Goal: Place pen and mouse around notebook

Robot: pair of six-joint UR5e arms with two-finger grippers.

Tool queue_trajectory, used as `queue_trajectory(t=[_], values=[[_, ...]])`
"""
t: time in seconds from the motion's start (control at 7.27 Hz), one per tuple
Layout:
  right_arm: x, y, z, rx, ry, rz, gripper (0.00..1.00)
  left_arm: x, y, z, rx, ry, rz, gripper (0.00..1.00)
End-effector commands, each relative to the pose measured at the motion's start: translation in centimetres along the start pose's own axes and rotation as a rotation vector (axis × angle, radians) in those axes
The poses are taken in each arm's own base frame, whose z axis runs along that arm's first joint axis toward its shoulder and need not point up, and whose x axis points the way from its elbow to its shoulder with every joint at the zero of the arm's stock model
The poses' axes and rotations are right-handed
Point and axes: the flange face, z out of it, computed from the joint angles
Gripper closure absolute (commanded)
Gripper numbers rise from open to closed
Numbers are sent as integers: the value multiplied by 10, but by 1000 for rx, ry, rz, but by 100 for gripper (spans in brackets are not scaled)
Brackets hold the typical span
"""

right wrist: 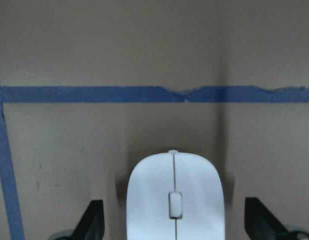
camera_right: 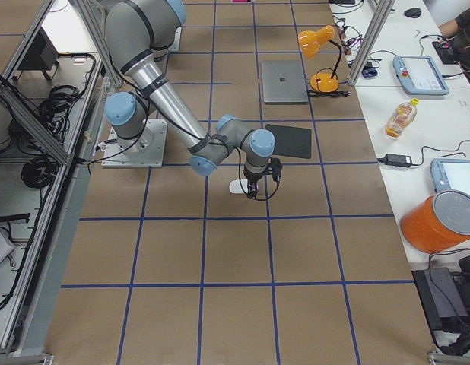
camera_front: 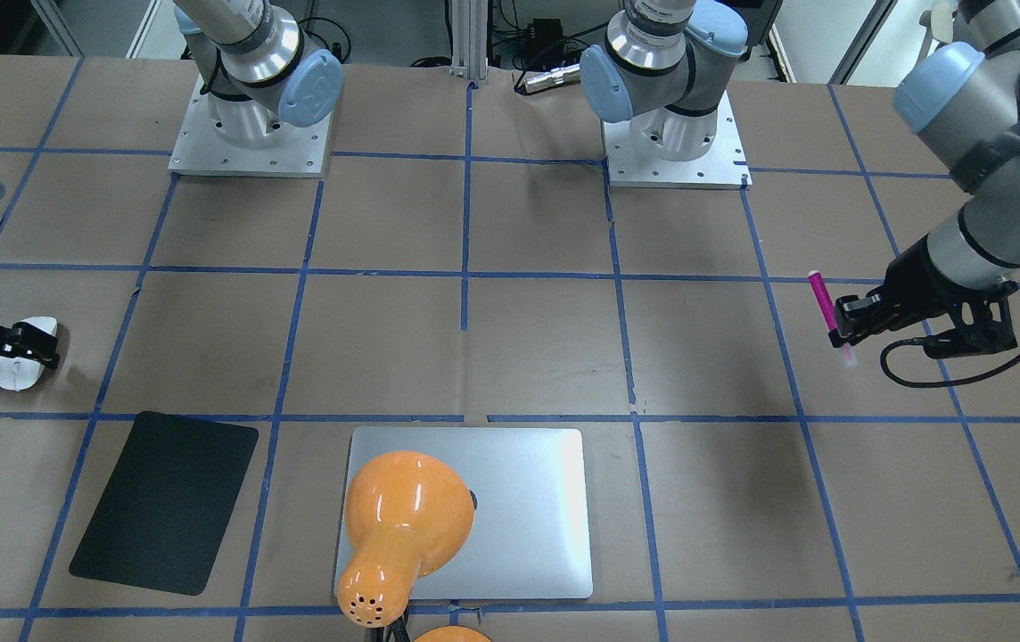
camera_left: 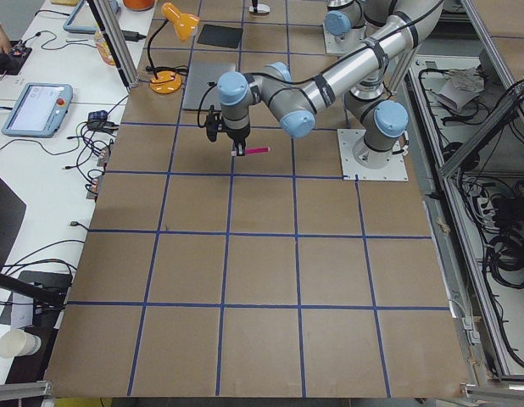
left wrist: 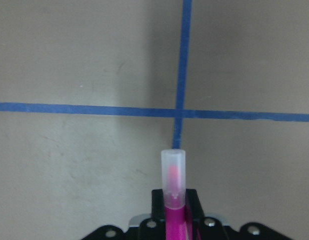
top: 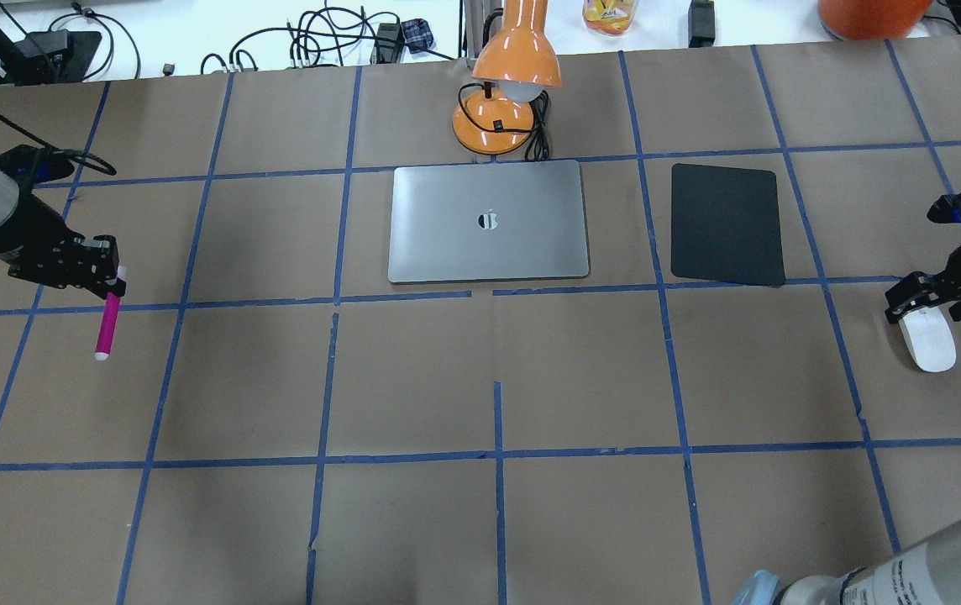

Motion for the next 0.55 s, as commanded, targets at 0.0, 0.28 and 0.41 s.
queue_trajectory(t=[0.0, 0.28, 0.41], values=[[-8, 10, 10, -15, -7, 2, 0, 95, 28, -28, 12, -16, -313, 100], [-4, 10, 8, -22, 23, 1, 0, 182, 53, -20, 6, -24, -514, 100], [-3, 8, 5, 2, 42, -2, 2, 224, 66, 1, -16, -39, -555, 100]])
